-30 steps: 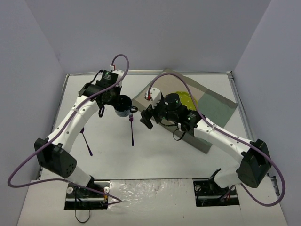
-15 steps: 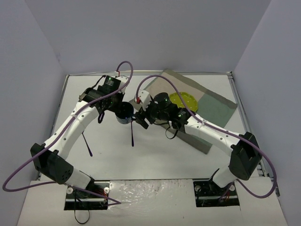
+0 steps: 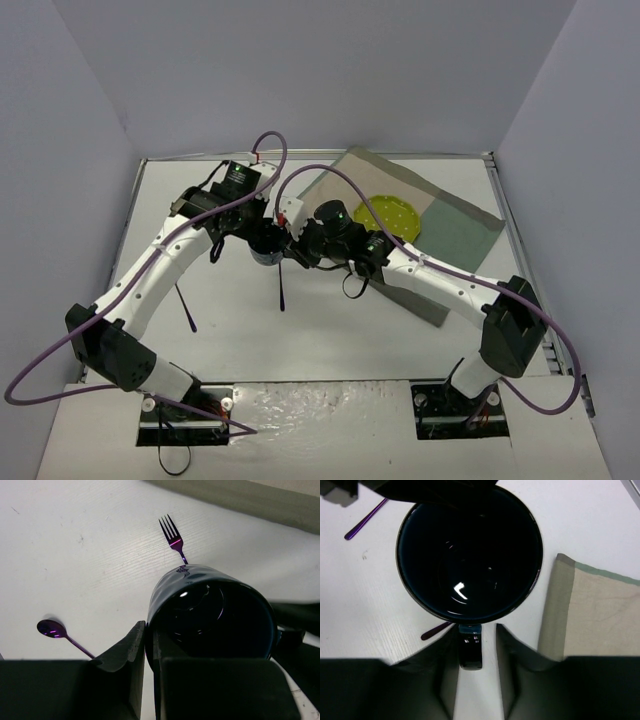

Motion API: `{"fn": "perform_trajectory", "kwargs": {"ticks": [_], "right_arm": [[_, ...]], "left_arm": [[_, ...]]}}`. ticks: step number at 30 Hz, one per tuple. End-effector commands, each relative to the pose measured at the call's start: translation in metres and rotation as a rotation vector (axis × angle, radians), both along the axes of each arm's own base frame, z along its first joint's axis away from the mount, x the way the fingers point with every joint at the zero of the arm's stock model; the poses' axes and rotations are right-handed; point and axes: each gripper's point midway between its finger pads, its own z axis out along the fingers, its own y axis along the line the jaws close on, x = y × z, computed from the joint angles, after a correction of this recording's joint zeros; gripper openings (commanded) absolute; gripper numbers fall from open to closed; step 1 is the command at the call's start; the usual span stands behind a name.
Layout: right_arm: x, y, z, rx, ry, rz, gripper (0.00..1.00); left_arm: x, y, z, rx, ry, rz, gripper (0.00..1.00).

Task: Set the dinner table for one person

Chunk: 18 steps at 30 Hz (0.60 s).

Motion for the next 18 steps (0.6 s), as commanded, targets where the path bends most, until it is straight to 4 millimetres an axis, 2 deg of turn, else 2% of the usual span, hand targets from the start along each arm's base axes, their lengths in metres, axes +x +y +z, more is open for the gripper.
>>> {"fn": "perform_trajectory", "kwargs": {"ticks": [1,3,5,9,10,12,14,15,16,18], "right_arm": [[0.013,0.01,0.035,0.064,-0.086,-0.024,0.14],[0.012,0.01,0.032,0.059,-0.084,-0.028,0.05],[0.013,0.008,0.03,0.053,-0.082,-0.036,0.0],[0.012,0.002,0.028,0.048,-0.086,-0.051,0.0],[0.012,0.001,0.029,0.05,-0.09,-0.06,0.0],[0.014,-0.004,0.026,0.045,-0.093,-0.083,0.0],[0.015,-0.011,0.026,0.047,-0.1,-0.107,0.0],[0.015,-0.011,0.024,0.044,-0.098,-0.108,0.0],[0.017,-0.017,0.026,0.047,-0.106,-0.127,0.0],[0.018,-0.025,0.028,0.053,-0.113,-0.151,0.0]], "left_arm": [[0.011,-0.011,0.044,-0.081,-0.124,0.0,0.0],[0.011,-0.011,0.045,-0.083,-0.127,-0.001,0.0],[0.011,-0.01,0.046,-0.078,-0.128,0.004,0.01],[0.012,-0.004,0.049,-0.068,-0.143,0.034,0.15],[0.014,-0.002,0.05,-0.066,-0.156,0.047,0.25],[0.015,0.0,0.058,-0.082,-0.185,0.068,0.36],[0.015,0.004,0.068,-0.1,-0.22,0.096,0.54],[0.016,0.003,0.069,-0.105,-0.227,0.098,0.55],[0.015,0.007,0.077,-0.117,-0.256,0.119,0.63],[0.015,0.015,0.089,-0.141,-0.302,0.154,0.71]]}}
